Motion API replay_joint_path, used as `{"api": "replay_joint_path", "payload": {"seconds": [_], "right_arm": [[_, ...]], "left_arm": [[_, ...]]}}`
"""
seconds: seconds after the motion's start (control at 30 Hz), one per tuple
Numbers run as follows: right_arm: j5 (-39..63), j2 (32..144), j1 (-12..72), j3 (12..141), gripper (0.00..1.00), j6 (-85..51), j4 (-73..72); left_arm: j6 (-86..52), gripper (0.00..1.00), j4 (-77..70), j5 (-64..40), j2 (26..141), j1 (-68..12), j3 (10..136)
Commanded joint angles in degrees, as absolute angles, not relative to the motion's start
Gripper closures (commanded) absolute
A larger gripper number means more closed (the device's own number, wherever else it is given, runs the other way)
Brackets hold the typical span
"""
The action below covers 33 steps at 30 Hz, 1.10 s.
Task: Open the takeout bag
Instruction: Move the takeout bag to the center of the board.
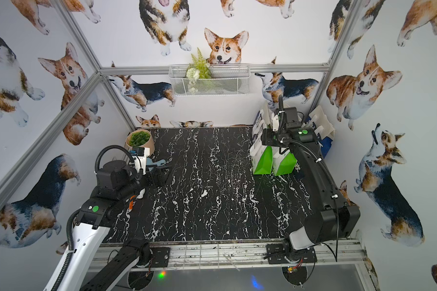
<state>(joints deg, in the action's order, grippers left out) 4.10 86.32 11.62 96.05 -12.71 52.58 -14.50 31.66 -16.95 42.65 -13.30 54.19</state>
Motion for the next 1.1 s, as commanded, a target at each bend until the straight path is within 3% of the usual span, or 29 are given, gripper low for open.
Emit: {"api": "replay_joint_path", "payload": {"seconds": [0.0,0.2,0.27,0.37,0.63,1.07], "right_arm": [[1.78,88.51,11.74,97.19,0.47,-11.41,56.08],[2.28,91.48,12.69,98.29,0.73,-11.14,57.16],[2.16,91.8,13.23,98.61,0.87,-11.08,57.58],[2.7,91.25,14.14,98.57,1.0,-11.31,57.31],[10.13,87.45,17.94,96.08,1.0,-17.88,53.33],[-7.48,90.9,38.33,97.98,1.0,-31.81,45.88]], "left_arm": [[-13.1,0.16,31.82,-17.31,42.61,-13.36,53.98],[-12.88,0.17,31.39,-17.49,42.36,-13.36,53.56],[-12.89,0.17,31.15,-17.58,42.23,-13.36,53.44],[-13.0,0.17,30.87,-17.75,42.08,-13.36,53.26],[-13.61,0.19,29.58,-19.76,42.34,-13.45,53.11],[-14.76,0.21,24.68,-25.13,43.33,-13.45,51.5]]}}
